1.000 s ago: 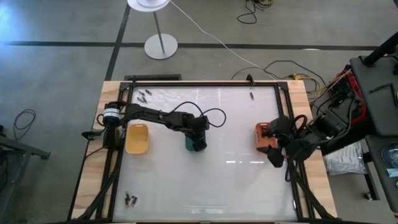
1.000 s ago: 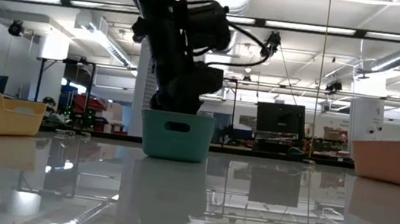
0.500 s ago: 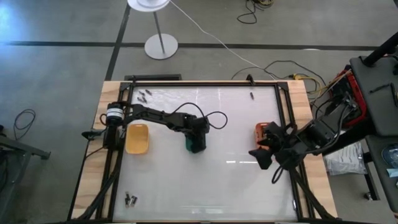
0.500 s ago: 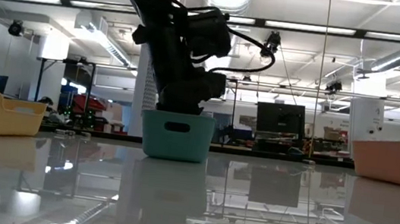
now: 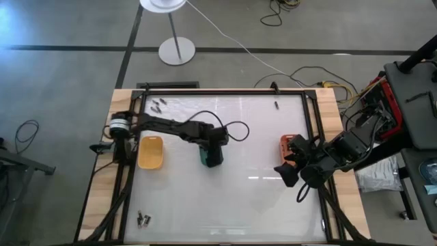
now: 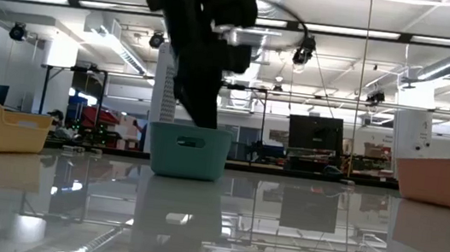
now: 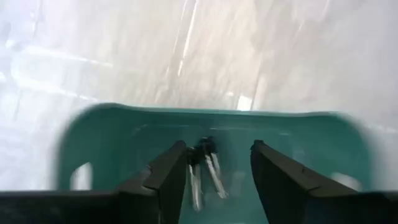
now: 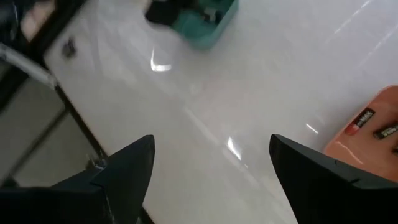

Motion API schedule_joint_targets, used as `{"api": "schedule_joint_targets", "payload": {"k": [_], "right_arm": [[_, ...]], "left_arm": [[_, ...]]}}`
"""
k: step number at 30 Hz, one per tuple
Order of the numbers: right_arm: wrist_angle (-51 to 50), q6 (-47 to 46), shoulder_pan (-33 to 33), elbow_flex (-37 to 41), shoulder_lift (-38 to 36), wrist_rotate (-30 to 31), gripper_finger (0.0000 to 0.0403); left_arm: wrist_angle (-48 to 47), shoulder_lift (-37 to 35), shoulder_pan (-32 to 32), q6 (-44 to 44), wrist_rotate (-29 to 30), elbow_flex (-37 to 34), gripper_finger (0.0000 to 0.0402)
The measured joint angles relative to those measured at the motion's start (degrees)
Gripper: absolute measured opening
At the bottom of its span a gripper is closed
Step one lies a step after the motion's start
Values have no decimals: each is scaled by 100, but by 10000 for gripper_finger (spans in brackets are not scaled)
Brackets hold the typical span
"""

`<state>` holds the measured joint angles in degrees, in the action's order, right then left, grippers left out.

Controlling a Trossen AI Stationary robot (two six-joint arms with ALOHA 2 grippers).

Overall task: Sort batteries
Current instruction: Put the silver battery into the green bin

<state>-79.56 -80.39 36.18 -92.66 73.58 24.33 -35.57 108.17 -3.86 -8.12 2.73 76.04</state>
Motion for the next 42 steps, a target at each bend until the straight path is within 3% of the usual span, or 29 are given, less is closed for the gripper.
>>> {"api": "schedule_joint_targets", "payload": {"k": [7,13,15,18,22,26,28,32,37,42], "right_arm": [[-160,350,-58,171,381,-541,308],[-92,887,-24,549,1020,-993,293],[-13,952,47,639,1298,-1093,289],[-39,1087,282,754,1675,-1680,286],[-50,922,780,1053,2058,-2693,287],[387,503,1232,1596,2184,-3484,282],[908,141,1411,1994,2158,-3821,278],[1777,-460,1633,2695,2101,-4192,272],[2541,179,1734,3062,2376,-5136,276],[2596,531,1966,2999,2912,-5958,313]], "left_arm": [[-1032,-1031,280,-772,-60,707,171],[-932,-2116,1085,-2530,-85,1123,171],[-525,-2400,1625,-2959,246,1133,171],[122,-2609,2542,-3137,1263,1094,171],[1011,-2526,3625,-3068,2823,1094,171],[1825,-2199,4210,-2668,3665,1096,171],[2067,-1984,4280,-2535,3727,1094,171],[2581,-1668,4179,-2422,3230,1094,171],[2716,-1425,4030,-1972,3317,1094,172],[2707,-1416,3893,-1932,3381,1094,172]]}}
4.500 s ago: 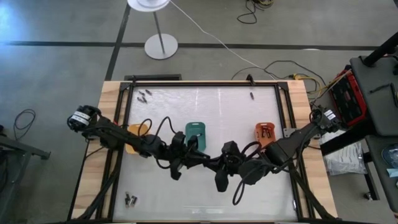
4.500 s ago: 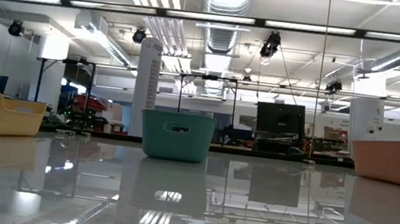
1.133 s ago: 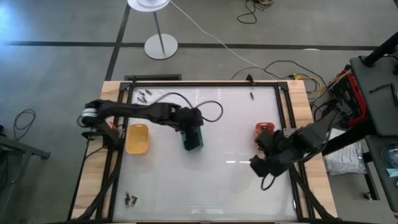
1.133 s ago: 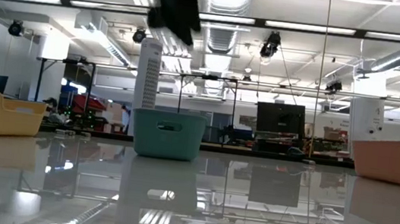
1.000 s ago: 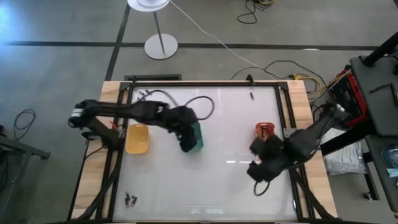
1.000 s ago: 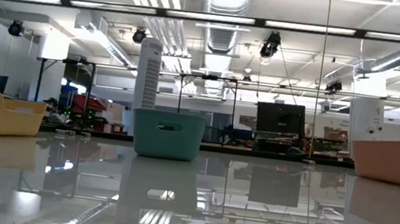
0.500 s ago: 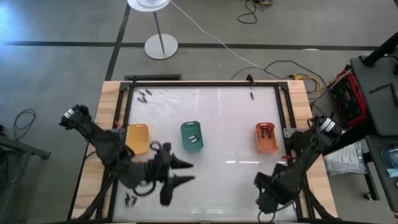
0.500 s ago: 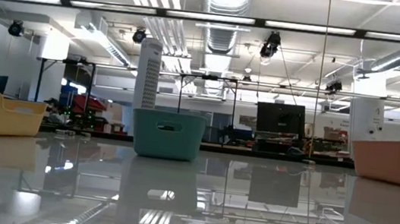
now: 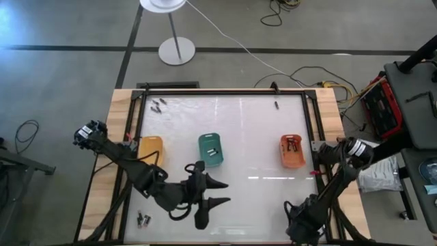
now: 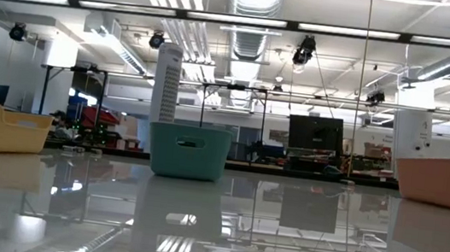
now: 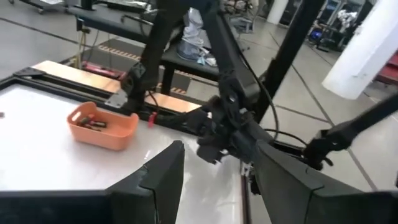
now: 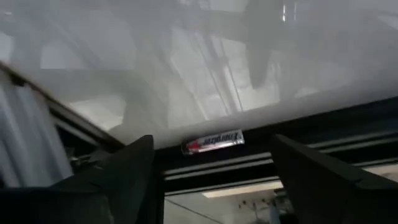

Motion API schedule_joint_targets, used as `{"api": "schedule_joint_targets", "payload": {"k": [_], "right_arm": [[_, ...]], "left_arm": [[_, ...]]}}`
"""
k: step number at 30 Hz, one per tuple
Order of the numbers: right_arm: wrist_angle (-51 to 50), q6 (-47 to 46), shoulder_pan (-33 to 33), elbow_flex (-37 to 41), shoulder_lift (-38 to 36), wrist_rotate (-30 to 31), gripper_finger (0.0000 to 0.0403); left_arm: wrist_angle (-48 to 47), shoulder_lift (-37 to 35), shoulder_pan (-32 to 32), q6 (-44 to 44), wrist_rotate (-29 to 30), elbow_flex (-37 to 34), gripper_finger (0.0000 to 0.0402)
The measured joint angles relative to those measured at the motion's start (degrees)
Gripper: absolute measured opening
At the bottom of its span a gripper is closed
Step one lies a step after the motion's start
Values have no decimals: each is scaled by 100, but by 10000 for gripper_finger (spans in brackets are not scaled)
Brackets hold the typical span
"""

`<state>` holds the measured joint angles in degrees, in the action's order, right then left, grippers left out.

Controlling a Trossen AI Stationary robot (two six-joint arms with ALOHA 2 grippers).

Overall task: Sort batteries
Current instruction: Put the silver battery into the green bin

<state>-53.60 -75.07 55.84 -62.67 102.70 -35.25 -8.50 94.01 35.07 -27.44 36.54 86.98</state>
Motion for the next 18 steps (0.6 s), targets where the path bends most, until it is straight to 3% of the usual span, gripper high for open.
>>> {"api": "schedule_joint_targets", "payload": {"k": [8,18], "right_arm": [[32,277,140,-50,394,-488,377],[200,458,418,45,424,-399,382]], "left_arm": [[-545,-8,1,140,48,0,172],[-815,-8,-2,153,204,0,172]]}}
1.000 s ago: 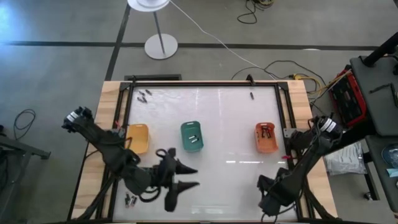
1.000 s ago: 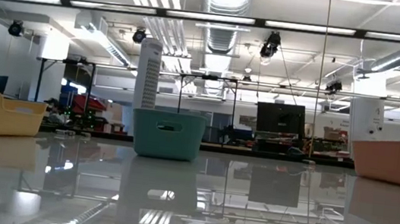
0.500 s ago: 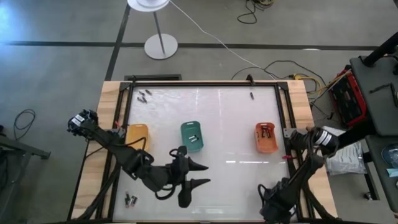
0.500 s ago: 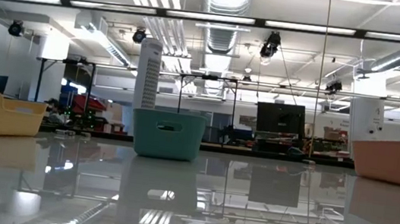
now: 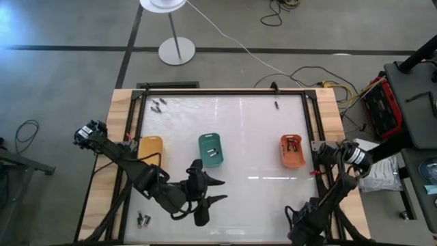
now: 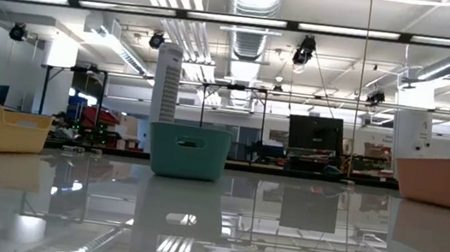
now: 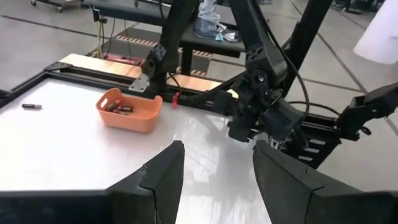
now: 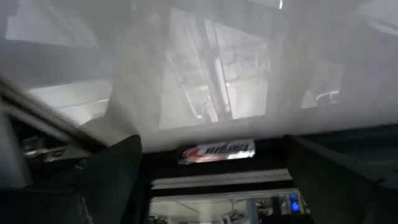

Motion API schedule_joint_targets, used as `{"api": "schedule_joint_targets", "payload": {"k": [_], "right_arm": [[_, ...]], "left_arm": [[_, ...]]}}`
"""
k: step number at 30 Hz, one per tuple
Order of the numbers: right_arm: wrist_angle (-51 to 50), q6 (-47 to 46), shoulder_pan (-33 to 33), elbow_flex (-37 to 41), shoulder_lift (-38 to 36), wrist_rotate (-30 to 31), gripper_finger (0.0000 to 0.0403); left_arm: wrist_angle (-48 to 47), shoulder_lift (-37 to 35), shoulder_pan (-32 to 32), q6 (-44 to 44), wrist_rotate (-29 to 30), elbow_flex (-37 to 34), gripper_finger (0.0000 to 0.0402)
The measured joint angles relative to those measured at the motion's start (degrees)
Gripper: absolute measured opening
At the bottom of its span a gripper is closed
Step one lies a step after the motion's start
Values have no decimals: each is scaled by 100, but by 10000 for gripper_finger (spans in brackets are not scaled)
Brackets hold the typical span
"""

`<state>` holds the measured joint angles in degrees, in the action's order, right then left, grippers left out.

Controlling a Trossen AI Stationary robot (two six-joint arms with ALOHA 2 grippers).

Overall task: Sort batteries
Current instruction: Put the silver battery into the green bin

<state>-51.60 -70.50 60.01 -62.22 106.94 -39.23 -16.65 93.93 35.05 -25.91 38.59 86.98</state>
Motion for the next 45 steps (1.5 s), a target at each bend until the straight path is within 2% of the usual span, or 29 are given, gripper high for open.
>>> {"api": "schedule_joint_targets", "payload": {"k": [11,18,25,29,39,45], "right_arm": [[-83,892,13,306,-18,-6,381],[-610,1306,-5,342,-9,391,381],[-779,1307,-43,320,-82,558,381],[-1312,1220,-163,315,-265,864,381],[-1294,1058,-263,483,-282,733,367],[-1042,804,-252,299,-265,524,351]], "left_arm": [[-33,0,-46,-4,147,0,172],[-35,-2,-121,-4,281,0,171],[-53,-2,-142,9,423,0,171],[-52,-4,-151,11,442,0,171],[-107,-9,-157,-52,440,0,171],[-109,-9,-169,-164,440,0,171]]}}
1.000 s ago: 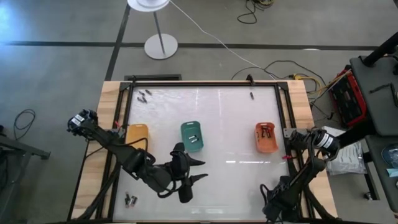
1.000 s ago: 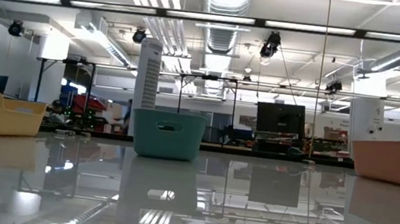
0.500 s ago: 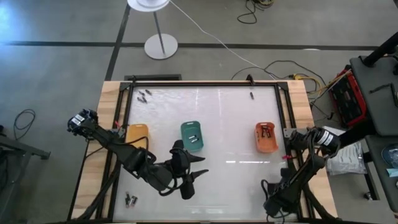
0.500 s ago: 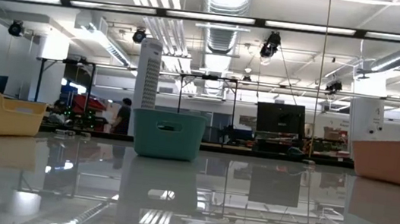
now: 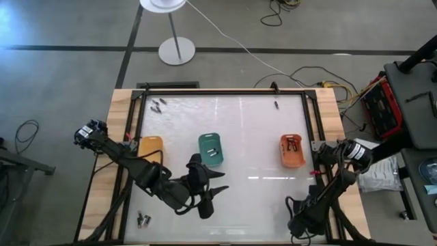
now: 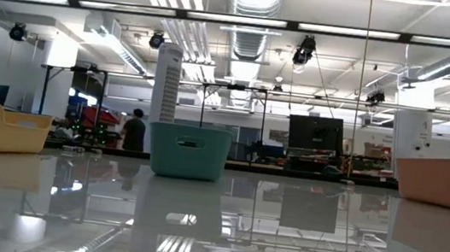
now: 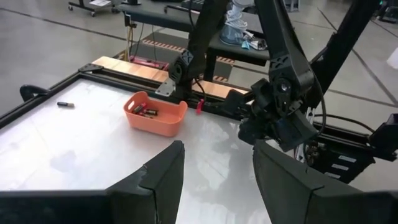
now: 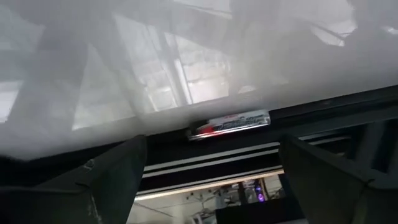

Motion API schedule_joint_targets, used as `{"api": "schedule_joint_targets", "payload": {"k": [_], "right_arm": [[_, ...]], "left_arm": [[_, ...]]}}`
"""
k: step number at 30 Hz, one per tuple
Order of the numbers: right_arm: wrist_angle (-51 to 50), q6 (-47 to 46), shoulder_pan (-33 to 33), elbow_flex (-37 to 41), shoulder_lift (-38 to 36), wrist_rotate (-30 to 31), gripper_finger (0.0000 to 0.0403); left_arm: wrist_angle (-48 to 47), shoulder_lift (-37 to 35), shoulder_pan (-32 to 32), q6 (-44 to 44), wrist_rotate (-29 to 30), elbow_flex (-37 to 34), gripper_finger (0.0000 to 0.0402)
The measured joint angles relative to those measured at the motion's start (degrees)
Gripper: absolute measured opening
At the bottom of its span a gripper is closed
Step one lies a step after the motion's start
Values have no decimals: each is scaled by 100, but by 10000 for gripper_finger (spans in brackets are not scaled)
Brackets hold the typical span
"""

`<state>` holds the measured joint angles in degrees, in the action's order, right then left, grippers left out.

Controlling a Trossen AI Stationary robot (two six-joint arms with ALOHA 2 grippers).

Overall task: Sort batteries
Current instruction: Put the silver battery into the green bin

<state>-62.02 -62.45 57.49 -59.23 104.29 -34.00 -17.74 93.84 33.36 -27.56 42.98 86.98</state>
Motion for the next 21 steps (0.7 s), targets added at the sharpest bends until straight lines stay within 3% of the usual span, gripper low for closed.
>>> {"api": "schedule_joint_targets", "payload": {"k": [13,21], "right_arm": [[-82,980,-19,-23,-2,386,329],[-214,960,-37,-188,-2,444,329]], "left_arm": [[68,0,-100,-441,1,0,171],[58,12,-95,-489,0,0,171]]}}
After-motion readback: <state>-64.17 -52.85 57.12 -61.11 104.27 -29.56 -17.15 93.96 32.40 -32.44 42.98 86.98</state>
